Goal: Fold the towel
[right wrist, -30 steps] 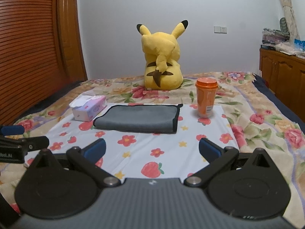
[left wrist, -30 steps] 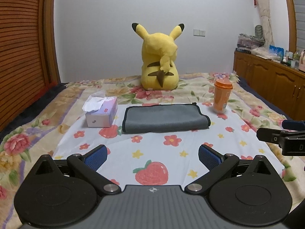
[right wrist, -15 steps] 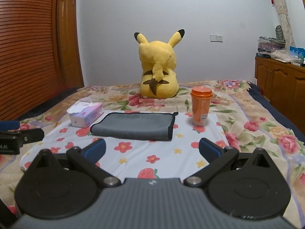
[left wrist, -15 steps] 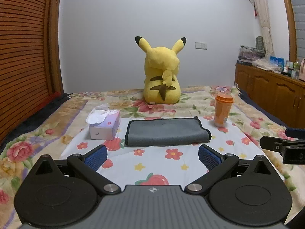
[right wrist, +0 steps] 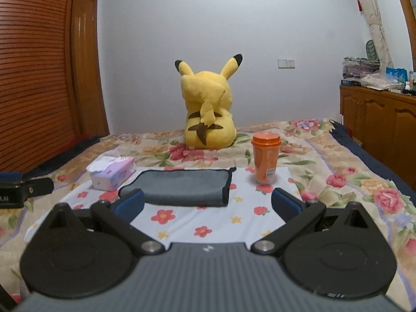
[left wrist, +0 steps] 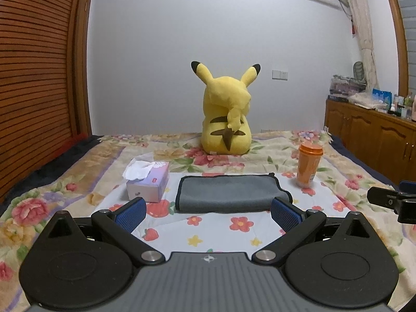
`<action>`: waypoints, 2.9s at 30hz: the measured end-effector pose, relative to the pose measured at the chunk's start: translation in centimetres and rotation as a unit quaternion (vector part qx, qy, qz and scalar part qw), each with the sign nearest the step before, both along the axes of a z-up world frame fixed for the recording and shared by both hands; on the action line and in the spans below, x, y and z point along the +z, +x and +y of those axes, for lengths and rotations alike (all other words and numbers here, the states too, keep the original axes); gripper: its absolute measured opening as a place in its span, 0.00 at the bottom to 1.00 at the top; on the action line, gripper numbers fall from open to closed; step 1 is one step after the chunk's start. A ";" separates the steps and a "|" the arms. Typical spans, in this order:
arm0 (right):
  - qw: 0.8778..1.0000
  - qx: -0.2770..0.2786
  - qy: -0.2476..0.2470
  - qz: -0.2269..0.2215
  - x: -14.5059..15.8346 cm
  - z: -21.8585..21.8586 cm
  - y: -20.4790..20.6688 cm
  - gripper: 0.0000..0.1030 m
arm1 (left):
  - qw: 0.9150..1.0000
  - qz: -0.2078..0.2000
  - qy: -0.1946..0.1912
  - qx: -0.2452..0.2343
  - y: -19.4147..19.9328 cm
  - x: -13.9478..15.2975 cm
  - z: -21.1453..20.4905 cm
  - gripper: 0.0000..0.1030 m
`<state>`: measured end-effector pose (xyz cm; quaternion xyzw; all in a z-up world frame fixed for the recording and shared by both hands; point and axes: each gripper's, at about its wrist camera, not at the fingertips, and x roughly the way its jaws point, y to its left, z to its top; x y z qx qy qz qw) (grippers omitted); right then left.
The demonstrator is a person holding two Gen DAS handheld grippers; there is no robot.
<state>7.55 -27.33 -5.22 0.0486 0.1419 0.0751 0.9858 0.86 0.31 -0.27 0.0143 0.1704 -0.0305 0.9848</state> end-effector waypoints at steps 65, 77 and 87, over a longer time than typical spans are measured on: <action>1.000 -0.012 0.005 -0.019 0.2 -0.6 -0.3 1.00 | 0.999 -0.027 0.017 0.008 -0.6 0.1 -0.3 1.00; 1.000 -0.012 0.005 -0.020 0.2 -0.6 -0.4 1.00 | 0.999 -0.027 0.017 0.008 -0.6 0.1 -0.3 1.00; 1.000 -0.012 0.005 -0.020 0.2 -0.6 -0.4 1.00 | 0.999 -0.026 0.018 0.008 -0.7 0.1 -0.4 1.00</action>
